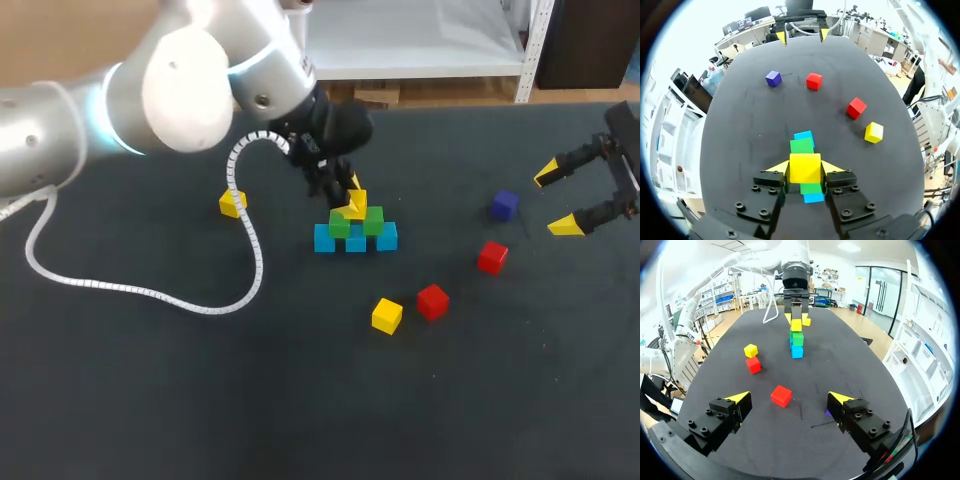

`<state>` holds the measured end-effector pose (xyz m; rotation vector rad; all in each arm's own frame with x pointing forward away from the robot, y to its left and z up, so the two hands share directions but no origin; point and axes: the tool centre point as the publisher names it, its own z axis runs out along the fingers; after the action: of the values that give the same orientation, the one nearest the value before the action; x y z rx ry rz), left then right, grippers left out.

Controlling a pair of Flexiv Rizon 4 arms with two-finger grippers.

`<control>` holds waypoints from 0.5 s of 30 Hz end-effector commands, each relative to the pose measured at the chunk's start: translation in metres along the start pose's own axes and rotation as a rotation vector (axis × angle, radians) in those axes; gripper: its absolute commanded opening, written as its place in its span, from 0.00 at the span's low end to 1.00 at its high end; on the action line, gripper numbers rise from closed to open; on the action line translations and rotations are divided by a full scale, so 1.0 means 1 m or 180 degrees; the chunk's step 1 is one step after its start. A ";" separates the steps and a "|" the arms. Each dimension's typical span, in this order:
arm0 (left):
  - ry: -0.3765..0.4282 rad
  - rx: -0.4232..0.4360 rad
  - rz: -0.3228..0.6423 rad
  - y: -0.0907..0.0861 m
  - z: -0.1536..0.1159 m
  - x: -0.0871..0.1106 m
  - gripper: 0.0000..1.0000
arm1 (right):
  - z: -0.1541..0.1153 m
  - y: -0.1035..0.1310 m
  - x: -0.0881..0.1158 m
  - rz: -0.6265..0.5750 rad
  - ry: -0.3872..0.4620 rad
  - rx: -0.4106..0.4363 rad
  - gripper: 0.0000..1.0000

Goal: Place the blue cubes, place green cubes on the blue cubes, place the yellow cubes on the green cubes, then place the red cubes on the yellow cubes, and place purple cube on the red cubes.

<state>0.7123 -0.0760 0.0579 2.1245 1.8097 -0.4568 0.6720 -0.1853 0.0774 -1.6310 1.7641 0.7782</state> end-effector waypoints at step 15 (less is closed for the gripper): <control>0.0029 0.0035 -0.0063 0.006 0.001 0.001 0.00 | 0.001 -0.001 0.000 -0.0004 -0.0007 -0.0002 1.00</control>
<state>0.7167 -0.0761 0.0561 2.1169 1.8379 -0.4614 0.6720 -0.1853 0.0774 -1.6309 1.7641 0.7782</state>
